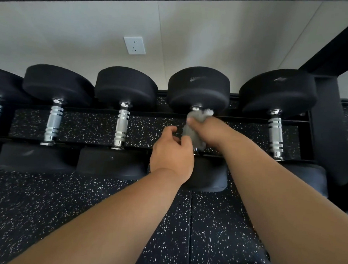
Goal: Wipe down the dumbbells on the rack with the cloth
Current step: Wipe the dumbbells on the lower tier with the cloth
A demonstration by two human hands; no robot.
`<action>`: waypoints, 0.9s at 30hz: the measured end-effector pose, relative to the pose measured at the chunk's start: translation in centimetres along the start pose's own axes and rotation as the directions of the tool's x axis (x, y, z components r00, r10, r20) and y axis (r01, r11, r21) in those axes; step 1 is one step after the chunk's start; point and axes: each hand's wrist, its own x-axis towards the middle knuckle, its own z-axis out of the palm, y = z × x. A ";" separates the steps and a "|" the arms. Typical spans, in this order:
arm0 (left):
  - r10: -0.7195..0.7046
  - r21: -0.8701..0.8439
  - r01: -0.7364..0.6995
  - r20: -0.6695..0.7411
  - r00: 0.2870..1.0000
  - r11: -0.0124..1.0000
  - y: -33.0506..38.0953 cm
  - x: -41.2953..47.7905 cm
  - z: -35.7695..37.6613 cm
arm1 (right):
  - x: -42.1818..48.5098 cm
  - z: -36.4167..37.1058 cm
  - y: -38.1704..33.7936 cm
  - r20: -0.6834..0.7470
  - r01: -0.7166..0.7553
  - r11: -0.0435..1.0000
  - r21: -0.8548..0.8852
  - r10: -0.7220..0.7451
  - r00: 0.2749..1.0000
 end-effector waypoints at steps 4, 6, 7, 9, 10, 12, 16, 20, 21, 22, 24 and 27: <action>0.000 0.010 0.000 0.012 1.000 1.000 0.0 0.1 0.0 | -1.2 -0.7 0.2 0.194 0.026 0.983 -0.183 0.010 0.981; -0.005 0.012 0.005 0.010 1.000 1.000 0.0 0.2 0.1 | -1.2 -0.9 0.2 0.173 0.049 0.993 -0.107 -0.030 0.985; -0.006 0.010 0.005 0.005 1.000 1.000 0.0 0.2 0.1 | -0.7 -1.0 0.0 0.101 0.017 0.999 -0.028 -0.014 0.995; -0.005 0.004 0.005 -0.003 1.000 1.000 -0.1 0.2 0.1 | 0.2 -0.6 -0.7 -0.049 -0.014 0.995 0.095 0.018 0.999; -0.005 0.005 0.006 -0.006 1.000 1.000 0.0 0.2 0.1 | 0.5 -0.4 -1.2 -0.100 0.002 0.994 0.113 0.009 0.995; -0.004 0.005 0.004 -0.003 1.000 1.000 0.2 0.1 0.1 | 0.8 -0.1 -1.0 -0.101 0.034 0.994 0.106 -0.024 0.995; -0.028 -0.003 0.028 0.006 1.000 1.000 0.2 0.0 0.0 | -1.4 -0.2 0.9 0.138 0.081 0.970 -0.231 -0.050 0.989; -0.026 -0.005 0.026 0.017 1.000 1.000 0.4 -0.1 -0.1 | -1.9 -1.1 1.7 0.215 0.004 0.972 -0.234 0.048 0.975; -0.025 -0.006 0.025 0.017 1.000 1.000 0.4 -0.2 -0.1 | -1.9 -1.2 1.3 0.199 0.016 0.974 -0.225 0.030 0.980; -0.021 -0.006 0.021 0.017 1.000 1.000 0.4 -0.2 -0.1 | -1.4 -1.4 0.9 0.155 0.011 0.986 -0.169 0.016 0.988; -0.005 -0.009 0.005 0.021 1.000 1.000 0.4 -0.2 0.0 | -0.9 -1.3 0.3 0.068 -0.034 0.997 0.072 0.029 0.997; -0.006 -0.009 0.006 0.019 1.000 1.000 0.4 -0.3 -0.1 | -1.0 -0.6 -0.3 -0.005 0.058 0.988 0.140 -0.058 0.998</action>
